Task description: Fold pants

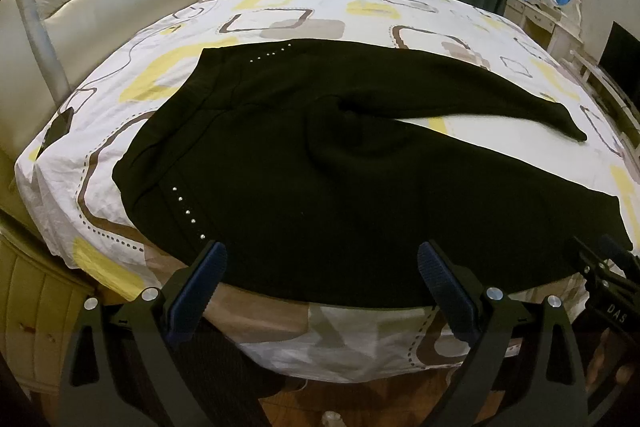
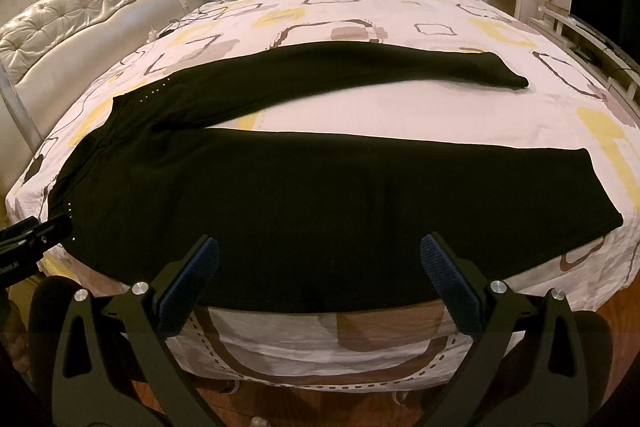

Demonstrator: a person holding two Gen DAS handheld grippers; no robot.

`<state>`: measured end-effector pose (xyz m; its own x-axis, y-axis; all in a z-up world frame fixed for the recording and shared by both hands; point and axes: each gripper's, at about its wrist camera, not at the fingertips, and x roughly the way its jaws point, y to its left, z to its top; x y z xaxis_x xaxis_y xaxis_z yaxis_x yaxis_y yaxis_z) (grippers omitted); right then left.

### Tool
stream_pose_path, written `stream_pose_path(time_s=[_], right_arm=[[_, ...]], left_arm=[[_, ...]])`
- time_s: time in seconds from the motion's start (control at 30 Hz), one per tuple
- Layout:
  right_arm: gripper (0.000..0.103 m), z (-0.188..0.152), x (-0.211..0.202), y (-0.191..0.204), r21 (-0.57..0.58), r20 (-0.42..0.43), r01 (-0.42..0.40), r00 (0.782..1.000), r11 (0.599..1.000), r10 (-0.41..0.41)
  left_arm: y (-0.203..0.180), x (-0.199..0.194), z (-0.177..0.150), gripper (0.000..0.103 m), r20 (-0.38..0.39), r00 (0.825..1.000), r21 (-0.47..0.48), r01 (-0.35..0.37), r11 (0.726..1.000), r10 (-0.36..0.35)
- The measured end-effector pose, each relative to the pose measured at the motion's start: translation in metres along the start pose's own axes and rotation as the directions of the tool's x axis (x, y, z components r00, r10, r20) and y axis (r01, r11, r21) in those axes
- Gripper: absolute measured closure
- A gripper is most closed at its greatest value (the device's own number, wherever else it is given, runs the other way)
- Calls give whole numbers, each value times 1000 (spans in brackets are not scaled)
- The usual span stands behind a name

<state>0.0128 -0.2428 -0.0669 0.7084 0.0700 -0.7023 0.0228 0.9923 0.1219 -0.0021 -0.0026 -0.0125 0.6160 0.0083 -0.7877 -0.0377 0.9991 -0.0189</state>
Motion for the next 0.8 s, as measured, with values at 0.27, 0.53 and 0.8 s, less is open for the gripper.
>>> stream_pose_path(time_s=[0.27,0.53,0.8], right_arm=[[2,-4,4,2,-1,-3,-1,1000,1000,1],[2,-5,3,3,1,-5,-2,1000,1000,2],[2,-3,4,4,1,-8,-4,1000,1000,4]], left_arm=[[-2,1,0,7,-7,1000,14,3,1000,-3],[-4,1,-1,7,-15,1000,22,6,1000,-5],[-4,2,0,7,-16,1000,21,4,1000,-4]])
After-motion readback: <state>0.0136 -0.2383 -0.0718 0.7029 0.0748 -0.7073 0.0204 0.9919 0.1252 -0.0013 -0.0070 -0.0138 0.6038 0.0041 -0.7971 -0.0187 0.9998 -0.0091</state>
